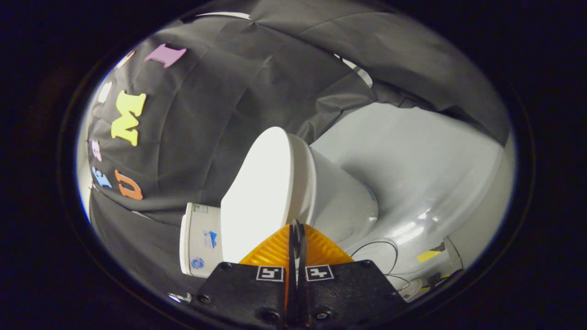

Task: Open the toilet lid.

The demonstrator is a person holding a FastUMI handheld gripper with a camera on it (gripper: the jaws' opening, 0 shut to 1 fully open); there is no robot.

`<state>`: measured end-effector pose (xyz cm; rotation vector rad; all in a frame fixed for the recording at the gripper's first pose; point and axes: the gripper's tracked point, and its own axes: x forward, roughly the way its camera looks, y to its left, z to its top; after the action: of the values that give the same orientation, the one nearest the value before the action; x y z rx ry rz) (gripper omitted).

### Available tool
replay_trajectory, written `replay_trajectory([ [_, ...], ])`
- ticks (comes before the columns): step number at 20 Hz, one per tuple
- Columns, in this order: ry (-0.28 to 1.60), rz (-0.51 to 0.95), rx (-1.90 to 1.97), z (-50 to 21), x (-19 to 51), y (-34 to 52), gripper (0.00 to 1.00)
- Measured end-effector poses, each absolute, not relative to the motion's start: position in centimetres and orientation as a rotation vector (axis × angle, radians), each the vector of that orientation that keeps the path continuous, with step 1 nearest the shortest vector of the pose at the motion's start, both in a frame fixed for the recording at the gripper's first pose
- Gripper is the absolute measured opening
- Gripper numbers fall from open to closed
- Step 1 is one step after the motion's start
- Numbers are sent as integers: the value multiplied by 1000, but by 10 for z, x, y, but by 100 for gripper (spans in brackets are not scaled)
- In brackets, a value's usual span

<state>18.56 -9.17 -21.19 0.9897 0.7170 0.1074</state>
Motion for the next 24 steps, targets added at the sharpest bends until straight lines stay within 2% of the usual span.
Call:
replay_trajectory([
  [24,605,29,673,-74,170,-48,4],
])
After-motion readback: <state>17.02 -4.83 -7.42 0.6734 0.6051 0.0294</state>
